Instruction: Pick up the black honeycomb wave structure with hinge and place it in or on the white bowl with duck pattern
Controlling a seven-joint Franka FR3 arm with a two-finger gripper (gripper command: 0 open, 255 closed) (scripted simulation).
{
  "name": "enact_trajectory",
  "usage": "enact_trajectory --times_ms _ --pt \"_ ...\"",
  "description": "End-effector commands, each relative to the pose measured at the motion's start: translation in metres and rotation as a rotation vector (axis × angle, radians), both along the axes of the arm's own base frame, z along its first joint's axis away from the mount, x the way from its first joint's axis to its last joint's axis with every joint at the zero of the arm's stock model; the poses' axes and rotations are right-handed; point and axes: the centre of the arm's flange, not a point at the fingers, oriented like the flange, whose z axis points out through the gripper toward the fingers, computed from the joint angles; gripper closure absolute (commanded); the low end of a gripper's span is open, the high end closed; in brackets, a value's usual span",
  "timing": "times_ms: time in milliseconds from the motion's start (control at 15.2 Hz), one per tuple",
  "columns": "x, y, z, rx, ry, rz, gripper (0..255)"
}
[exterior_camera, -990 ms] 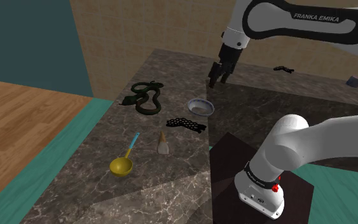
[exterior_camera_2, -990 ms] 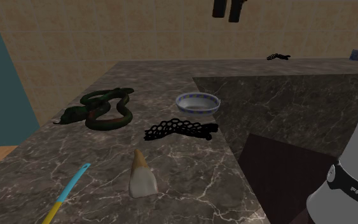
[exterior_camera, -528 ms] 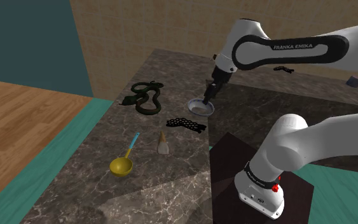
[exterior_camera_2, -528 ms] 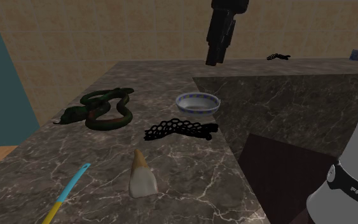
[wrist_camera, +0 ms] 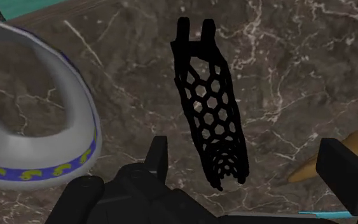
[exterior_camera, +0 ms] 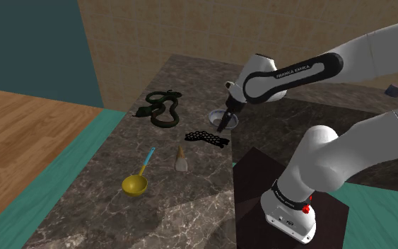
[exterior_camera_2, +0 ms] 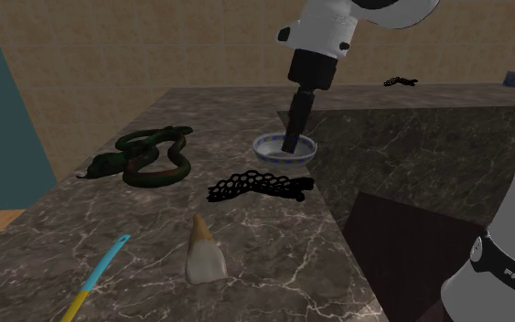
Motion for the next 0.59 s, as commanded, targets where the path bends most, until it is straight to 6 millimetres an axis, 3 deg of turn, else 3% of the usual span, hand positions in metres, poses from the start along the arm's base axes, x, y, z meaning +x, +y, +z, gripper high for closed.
enact_trajectory --times_ms 0,132,528 --pt "0.009 -0.002 -0.024 0.007 -0.029 0.055 0" --pt "0.017 -0.002 -0.050 0.018 -0.053 0.108 0" --pt "0.024 0.004 -0.081 0.020 -0.058 0.120 0"
